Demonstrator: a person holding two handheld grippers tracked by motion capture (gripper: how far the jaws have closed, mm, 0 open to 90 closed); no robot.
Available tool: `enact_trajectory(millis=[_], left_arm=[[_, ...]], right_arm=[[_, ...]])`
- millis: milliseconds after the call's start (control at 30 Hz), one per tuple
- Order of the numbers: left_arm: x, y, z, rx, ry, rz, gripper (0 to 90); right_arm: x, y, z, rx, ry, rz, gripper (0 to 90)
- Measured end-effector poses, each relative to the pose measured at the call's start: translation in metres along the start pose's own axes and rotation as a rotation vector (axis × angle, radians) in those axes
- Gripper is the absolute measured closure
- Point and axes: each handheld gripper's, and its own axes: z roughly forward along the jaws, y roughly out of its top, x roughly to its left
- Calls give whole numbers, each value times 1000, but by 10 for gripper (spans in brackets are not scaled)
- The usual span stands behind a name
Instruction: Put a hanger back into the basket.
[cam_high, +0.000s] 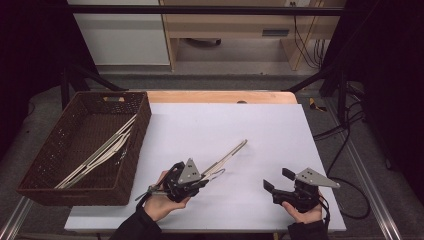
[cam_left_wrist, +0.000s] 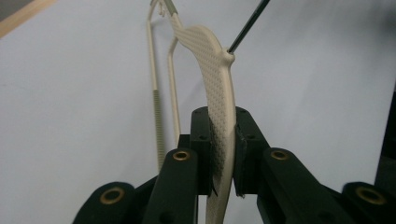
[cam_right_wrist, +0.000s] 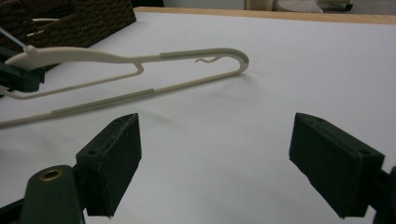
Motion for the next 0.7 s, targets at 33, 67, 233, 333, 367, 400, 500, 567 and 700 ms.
enact_trajectory(millis=[33,67,233,333,367,400,500,567,700], left_arm=[[2,0,-1,-3,5,-5,816],[4,0,-3,-8,17,-13,820],[17,-2,-10,-28,67,-49,846],[24,-4,-13,-33,91,-68,857],[26,-5,-14,-38,93,-78,858],[28,-6,-15,-42,94,-81,859],[33,-8,-20,-54,87,-103,860],[34,-8,-23,-60,93,-103,860],[35,-5,-35,-94,93,-109,860]], right_arm=[[-1,0,0,0,-2,2,168],[-1,-1,0,0,-1,4,165],[-1,-1,1,3,-5,7,142],[-1,-1,2,6,-5,-4,132],[-1,-1,2,7,-7,-3,131],[-1,-1,2,8,-6,-4,130],[-1,-1,2,10,-1,-6,125],[-1,-1,1,9,-5,-5,123],[-1,-1,0,10,-5,-13,114]])
